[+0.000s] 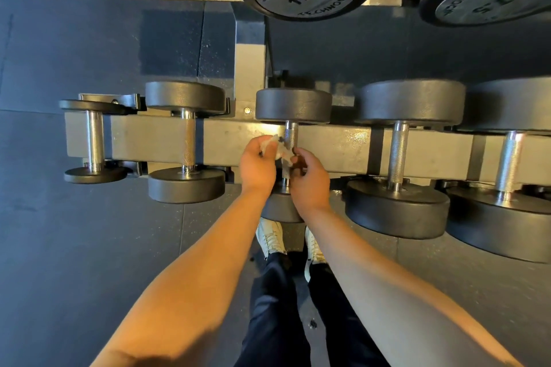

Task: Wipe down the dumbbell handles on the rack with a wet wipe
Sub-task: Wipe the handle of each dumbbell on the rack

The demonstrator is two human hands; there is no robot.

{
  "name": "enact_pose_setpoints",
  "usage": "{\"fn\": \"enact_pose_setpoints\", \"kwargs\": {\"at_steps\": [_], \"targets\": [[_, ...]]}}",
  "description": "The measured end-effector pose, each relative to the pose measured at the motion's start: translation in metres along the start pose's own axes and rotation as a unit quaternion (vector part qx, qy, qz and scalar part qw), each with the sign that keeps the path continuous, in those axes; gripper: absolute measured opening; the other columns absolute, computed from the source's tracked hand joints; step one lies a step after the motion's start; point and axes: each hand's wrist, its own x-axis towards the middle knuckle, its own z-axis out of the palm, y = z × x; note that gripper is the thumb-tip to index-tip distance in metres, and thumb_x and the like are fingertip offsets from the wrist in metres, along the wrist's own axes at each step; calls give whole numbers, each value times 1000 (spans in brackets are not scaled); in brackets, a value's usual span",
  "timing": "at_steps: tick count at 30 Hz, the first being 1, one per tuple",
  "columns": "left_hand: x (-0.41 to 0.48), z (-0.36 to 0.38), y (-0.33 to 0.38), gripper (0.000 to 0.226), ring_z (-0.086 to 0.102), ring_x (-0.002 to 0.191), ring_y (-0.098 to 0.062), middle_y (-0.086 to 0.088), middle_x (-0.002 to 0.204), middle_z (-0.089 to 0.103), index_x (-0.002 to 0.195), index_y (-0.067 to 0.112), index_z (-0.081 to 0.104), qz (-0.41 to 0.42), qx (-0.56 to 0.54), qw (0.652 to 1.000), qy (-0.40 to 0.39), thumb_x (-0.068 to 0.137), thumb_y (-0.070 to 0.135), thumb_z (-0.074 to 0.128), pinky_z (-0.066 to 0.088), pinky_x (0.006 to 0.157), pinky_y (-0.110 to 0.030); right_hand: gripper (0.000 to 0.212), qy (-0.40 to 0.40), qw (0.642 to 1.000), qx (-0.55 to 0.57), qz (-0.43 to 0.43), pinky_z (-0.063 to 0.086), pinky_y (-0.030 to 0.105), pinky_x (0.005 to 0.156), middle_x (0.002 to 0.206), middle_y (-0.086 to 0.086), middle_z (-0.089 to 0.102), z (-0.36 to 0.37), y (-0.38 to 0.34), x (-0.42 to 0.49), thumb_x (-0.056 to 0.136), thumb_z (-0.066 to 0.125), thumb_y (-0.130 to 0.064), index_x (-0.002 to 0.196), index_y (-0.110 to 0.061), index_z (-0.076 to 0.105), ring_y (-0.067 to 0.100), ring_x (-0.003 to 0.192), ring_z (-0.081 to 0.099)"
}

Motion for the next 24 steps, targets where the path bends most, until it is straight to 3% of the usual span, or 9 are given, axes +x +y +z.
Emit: {"fn": "enact_pose_setpoints", "kwargs": {"at_steps": [5,10,15,18,20,24], "targets": [[26,9,-8,17,63,99,-12,3,107,68,112,26,64,-21,7,1000,-22,105,27,49,50,86,-26,49,37,999,-28,25,43,27,107,126,1,64,1,13,0,94,52,4,137,-18,59,15,118,58],[39,11,-15,31,65,106,-20,-2,116,69,127,23,63,-89,48,980,-173,105,19,42,52,97,-35,49,54,998,-5,39,49,32,104,118,-5,70,5,14,2,93,49,5,128,-24,67,14,112,63],[42,11,-9,33,60,105,-25,-11,120,67,101,18,65,-158,118,950,-242,104,15,33,46,108,-42,44,63,997,-13,50,52,37,103,114,-6,72,5,12,1,93,49,2,119,-25,71,13,109,64],[38,5,-6,35,54,100,-25,-15,108,60,115,2,64,-119,207,927,-287,106,9,32,44,88,-29,40,72,996,-15,52,52,37,102,113,-5,72,5,11,0,95,48,1,117,-23,72,14,108,64],[34,3,-9,34,54,94,-24,-13,100,60,117,1,65,-108,245,914,-304,104,6,34,37,76,-25,39,77,995,-12,59,52,36,102,112,-5,72,5,12,0,96,49,1,117,-22,72,14,107,64],[30,-1,-13,30,60,102,-31,-20,116,66,112,-1,67,-81,325,882,-331,100,1,39,41,80,-23,36,85,994,-15,70,53,36,99,109,-4,73,5,9,-1,96,50,-1,116,-20,73,13,104,65]]}}
